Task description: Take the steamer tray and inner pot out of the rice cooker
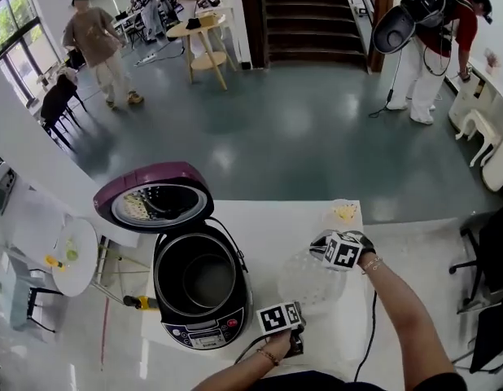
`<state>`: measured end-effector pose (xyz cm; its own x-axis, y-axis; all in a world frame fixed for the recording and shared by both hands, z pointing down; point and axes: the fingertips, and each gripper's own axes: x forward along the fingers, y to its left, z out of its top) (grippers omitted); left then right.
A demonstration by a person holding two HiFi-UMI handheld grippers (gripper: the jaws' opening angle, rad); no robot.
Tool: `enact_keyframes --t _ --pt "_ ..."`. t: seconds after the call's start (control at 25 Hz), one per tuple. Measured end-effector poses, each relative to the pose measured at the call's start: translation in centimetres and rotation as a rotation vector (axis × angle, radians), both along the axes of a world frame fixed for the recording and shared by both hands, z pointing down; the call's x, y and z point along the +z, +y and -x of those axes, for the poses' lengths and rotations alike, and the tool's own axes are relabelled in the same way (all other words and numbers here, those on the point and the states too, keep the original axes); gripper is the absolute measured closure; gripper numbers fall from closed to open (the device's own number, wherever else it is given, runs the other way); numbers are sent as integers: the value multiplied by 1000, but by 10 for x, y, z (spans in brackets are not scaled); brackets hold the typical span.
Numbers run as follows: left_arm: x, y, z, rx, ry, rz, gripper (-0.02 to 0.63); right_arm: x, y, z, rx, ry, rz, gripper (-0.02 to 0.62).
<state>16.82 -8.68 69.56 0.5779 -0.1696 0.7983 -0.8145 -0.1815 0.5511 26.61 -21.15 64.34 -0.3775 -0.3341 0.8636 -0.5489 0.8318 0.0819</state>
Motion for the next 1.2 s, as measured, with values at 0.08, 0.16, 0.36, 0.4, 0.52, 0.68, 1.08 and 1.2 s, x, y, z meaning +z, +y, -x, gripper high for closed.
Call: enact_keyframes --t 0.08,0.16,0.36,0.4,0.52,0.68,1.08,1.2 --pt "3 -12 -1 -162 63 78 505 14 -31 19 -128 0 58 571" --pt "8 -26 -5 -263 94 87 505 32 -57 26 -198 10 127 569" --pt "16 -69 -6 -417 128 80 505 59 -112 38 -260 12 210 568" --pt "16 -77 -5 -433 130 68 505 62 -121 39 -266 20 217 568" --pt "14 -95 -6 -465 139 38 505 67 -142 41 -294 39 236 568" --pt "17 -117 -6 -537 161 18 505 77 -164 45 -318 49 236 566" --pt "13 -127 -5 -549 189 -11 492 78 -174 54 -292 -1 217 550" --pt "3 -124 -12 -506 223 -36 476 81 -165 55 -276 0 234 409"
